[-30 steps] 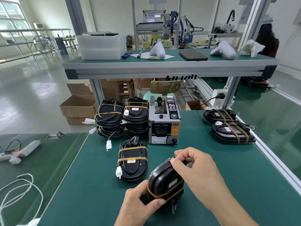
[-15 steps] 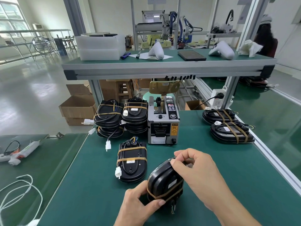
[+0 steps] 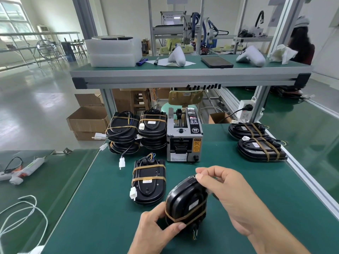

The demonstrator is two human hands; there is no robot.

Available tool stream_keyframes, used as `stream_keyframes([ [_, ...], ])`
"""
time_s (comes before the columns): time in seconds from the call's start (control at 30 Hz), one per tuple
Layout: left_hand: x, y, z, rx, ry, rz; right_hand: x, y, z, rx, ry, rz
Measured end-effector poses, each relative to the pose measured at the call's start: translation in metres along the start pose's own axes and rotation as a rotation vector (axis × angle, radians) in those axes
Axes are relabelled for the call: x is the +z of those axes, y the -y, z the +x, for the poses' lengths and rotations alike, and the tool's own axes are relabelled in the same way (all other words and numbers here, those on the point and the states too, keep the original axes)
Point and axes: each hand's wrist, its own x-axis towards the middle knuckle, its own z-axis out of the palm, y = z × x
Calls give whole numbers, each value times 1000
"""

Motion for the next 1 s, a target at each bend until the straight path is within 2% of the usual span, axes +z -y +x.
stream_keyframes([
  [0.13, 0, -3, 0, -5, 7, -15, 3, 1, -3, -2, 11, -50],
  [0.47, -1, -3, -2, -39, 18, -28, 12, -2, -3, -77, -134, -313],
  [0.63, -1, -3, -2, -46, 26, -24, 12, -1, -2, -111, -164, -363],
  [0.8, -1, -5, -1, -35, 20, -18, 10, -3, -1, -97, -128, -340],
  [1.0, -2, -10, 0, -18, 3, -19, 4, 1, 1, -26, -24, -82],
])
